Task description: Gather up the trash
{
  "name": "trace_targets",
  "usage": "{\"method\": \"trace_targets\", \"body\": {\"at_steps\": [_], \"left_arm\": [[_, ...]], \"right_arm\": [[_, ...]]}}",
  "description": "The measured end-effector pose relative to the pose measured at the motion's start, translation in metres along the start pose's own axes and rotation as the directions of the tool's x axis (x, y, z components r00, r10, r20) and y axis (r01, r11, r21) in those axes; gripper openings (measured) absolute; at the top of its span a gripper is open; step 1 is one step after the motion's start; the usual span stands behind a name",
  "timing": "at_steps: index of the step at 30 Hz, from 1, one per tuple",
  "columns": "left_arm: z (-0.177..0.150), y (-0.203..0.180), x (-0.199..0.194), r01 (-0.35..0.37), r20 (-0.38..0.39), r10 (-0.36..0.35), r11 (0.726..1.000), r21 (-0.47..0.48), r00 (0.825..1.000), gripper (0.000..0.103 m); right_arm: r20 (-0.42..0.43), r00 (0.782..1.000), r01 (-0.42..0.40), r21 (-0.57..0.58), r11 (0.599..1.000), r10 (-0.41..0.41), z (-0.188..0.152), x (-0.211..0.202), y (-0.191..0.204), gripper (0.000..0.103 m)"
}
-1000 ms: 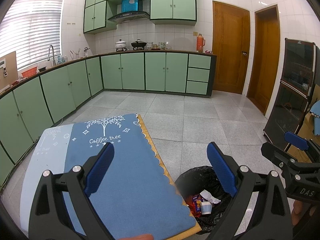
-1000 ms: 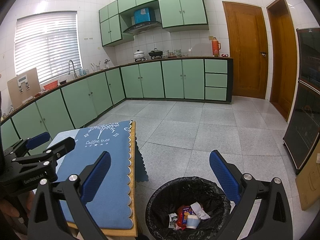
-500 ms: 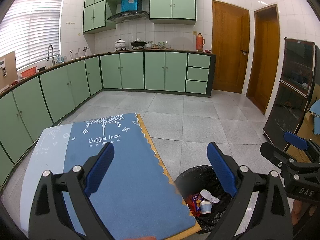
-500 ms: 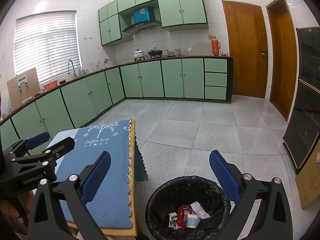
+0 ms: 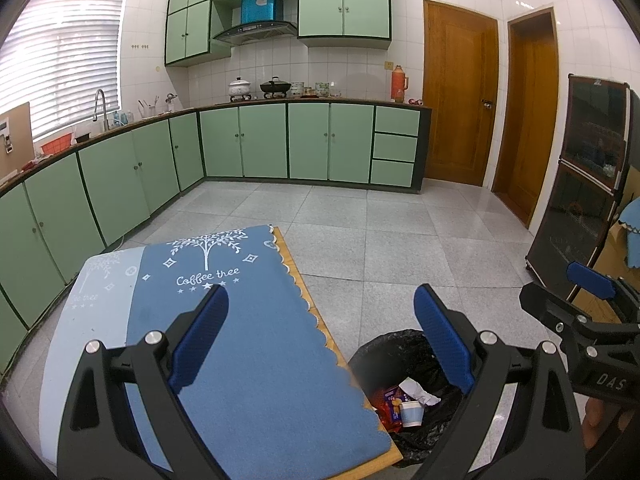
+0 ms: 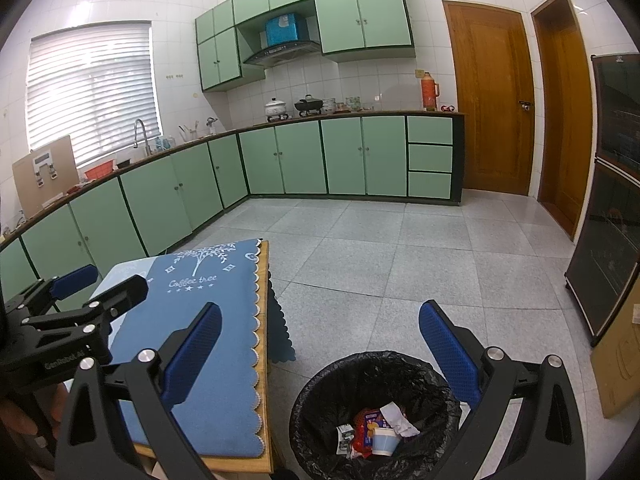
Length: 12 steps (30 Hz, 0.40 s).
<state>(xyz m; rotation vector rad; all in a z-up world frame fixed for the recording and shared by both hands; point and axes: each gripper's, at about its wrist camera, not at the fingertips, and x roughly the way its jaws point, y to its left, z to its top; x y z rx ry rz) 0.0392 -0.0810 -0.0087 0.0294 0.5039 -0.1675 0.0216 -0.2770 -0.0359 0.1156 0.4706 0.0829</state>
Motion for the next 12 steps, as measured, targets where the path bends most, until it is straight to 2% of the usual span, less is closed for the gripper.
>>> {"method": "trace_targets", "body": {"at_steps": [12], "left_arm": [[-0.0032, 0.0035, 0.001, 0.002, -0.004, -0.002, 1.0, 0.001, 1.0, 0.091]], "right_arm": [[0.0, 1.0, 0.005, 0.003, 1.0, -0.005, -0.0041, 0.001, -0.0015, 0.097]]}}
